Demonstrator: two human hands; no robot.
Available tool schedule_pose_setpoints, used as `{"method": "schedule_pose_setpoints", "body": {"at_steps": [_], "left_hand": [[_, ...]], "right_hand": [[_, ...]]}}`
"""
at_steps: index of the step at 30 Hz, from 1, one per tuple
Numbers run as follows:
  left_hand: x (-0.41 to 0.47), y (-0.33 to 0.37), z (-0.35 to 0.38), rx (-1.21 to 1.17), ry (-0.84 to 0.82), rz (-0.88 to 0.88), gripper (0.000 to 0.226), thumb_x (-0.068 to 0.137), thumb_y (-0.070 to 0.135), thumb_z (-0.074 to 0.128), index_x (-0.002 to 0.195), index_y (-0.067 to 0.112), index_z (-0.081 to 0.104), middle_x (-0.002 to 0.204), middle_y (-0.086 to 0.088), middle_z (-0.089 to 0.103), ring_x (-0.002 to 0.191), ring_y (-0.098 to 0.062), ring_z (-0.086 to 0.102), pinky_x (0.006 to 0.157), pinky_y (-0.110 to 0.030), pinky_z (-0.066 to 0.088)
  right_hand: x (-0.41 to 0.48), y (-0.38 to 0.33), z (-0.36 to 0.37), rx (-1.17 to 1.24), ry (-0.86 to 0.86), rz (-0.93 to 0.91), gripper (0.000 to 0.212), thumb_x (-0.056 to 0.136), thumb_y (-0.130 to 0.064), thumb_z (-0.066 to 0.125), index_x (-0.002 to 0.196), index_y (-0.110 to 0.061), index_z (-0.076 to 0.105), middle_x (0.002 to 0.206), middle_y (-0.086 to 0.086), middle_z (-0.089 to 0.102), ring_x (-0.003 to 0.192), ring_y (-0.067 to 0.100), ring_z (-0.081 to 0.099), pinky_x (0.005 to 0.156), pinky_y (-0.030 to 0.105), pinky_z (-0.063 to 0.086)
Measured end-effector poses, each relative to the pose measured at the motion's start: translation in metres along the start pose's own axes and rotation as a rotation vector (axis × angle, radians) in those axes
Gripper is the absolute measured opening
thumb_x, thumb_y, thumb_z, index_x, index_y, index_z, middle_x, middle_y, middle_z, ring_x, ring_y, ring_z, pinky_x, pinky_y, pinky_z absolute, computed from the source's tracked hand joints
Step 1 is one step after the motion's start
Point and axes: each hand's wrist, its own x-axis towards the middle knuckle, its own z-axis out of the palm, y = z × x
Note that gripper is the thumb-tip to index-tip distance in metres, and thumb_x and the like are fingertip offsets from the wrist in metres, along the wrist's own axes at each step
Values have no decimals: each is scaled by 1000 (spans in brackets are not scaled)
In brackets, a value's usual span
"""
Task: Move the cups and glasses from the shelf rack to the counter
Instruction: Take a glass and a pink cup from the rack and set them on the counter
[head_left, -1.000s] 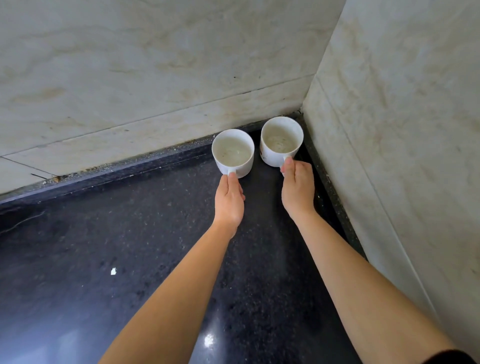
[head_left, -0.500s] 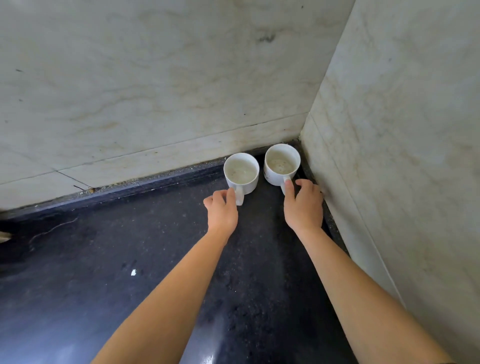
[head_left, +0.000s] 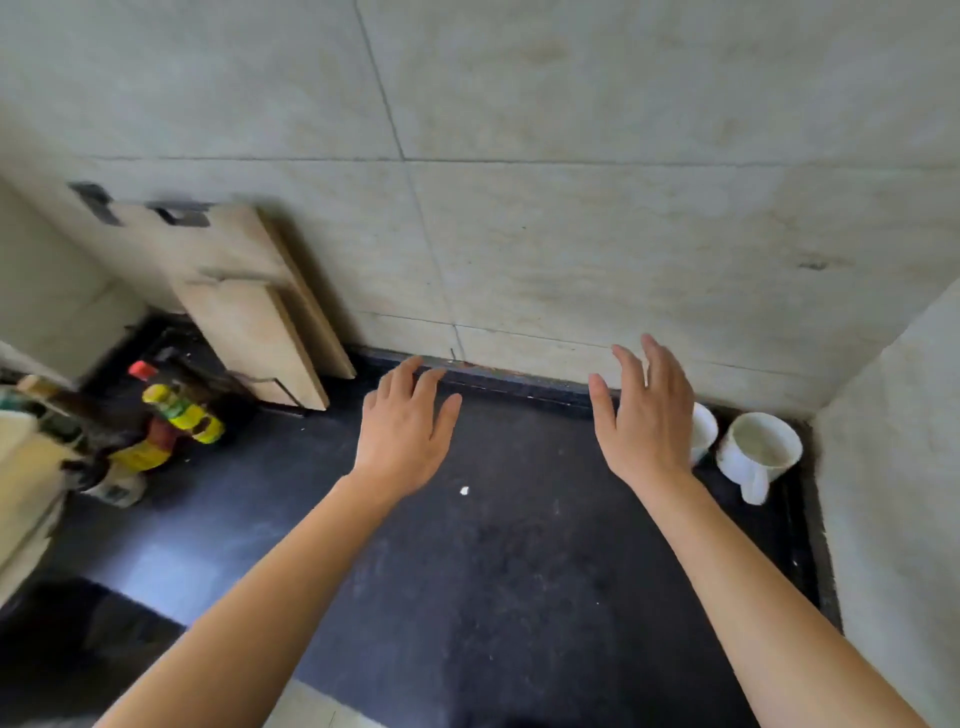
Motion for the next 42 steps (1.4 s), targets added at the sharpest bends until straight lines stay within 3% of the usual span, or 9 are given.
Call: {"method": "schedule_pose_setpoints", "body": {"at_steps": [4,10,18,30,37,42], "left_hand": [[-64,-68,-54,140,141,-210,52,101,47,39,140,13,52,152,-15,40,140,-37,35,110,-51,30],[-165,-161,-125,244,267,-504,66,101,53,30,154,14,30,165,-14,11,152,-32,2,120,-55,10],[-327,-303,-208,260,444,-677,65,101,54,26,155,17,28,165,-16,9,152,-33,0,120,-55,6],[-636,-515,-336,428,530,-1043,68,99,53,27,153,12,31,164,-19,12,151,-36,5,118,-61,10],[-787,-578,-364,488,604,-1307,71,98,56,23,153,13,30,164,-18,13,151,-35,8,117,-61,13],[-875,-632,-384,592,589,-1442,71,97,57,23,153,13,31,163,-19,16,151,-36,11,117,-61,13]], "right_hand": [[6,-90,30,148,-8,-197,48,103,-42,45,140,-12,51,154,23,39,142,43,37,113,57,33],[-38,-248,55,265,-95,-489,47,103,-41,49,140,-12,53,154,23,40,143,44,36,113,58,32],[-157,-465,76,352,-86,-854,47,103,-41,50,140,-13,56,152,23,42,140,43,39,111,57,34],[-409,-808,102,587,-189,-1238,46,99,-40,54,138,-16,56,150,21,45,135,42,42,107,55,36],[-566,-944,120,697,-342,-1471,49,95,-39,63,138,-15,59,148,21,48,135,42,47,110,58,36],[-671,-1030,144,817,-415,-1600,49,98,-42,57,141,-17,56,151,17,45,139,37,40,114,53,32]]}}
